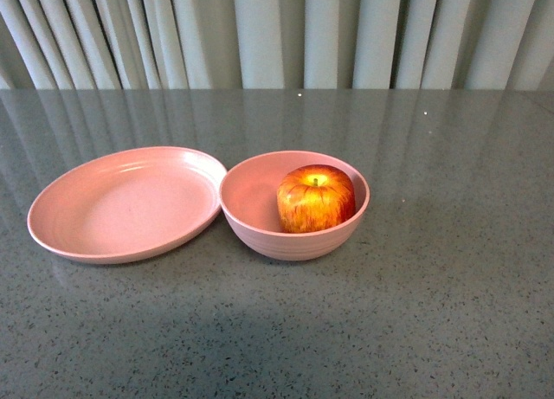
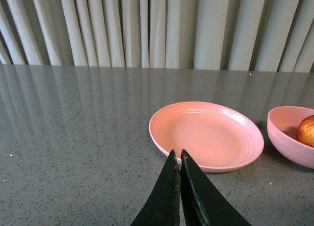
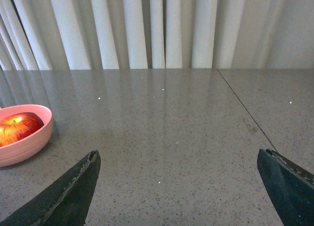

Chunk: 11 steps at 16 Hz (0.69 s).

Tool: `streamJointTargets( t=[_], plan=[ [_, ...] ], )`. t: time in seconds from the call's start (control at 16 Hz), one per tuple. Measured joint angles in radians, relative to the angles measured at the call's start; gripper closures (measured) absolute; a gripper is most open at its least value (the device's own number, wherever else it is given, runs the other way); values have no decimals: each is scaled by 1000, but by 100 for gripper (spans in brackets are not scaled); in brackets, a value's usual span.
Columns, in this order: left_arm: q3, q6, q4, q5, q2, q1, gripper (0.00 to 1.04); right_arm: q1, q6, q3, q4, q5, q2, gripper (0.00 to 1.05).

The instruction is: Move apple from plate to bowl

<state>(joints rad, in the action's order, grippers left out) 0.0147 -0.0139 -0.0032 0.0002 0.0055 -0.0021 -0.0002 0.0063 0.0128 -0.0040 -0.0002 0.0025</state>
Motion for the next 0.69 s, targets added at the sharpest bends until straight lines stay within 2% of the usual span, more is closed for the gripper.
streamJointTargets(
  t=[0.38, 0.44, 0.5, 0.69],
  plan=[
    [0, 0, 0, 0, 0, 0, 31, 0, 0, 0, 0, 0, 0, 7],
    [0, 0, 0, 0, 0, 0, 10, 0, 0, 0, 0, 0, 0, 7],
    [0, 2, 0, 0, 0, 0, 5, 0, 0, 0, 0, 0, 0, 7],
    [0, 3, 0, 0, 0, 0, 7, 0, 0, 0, 0, 0, 0, 7]
  ],
)
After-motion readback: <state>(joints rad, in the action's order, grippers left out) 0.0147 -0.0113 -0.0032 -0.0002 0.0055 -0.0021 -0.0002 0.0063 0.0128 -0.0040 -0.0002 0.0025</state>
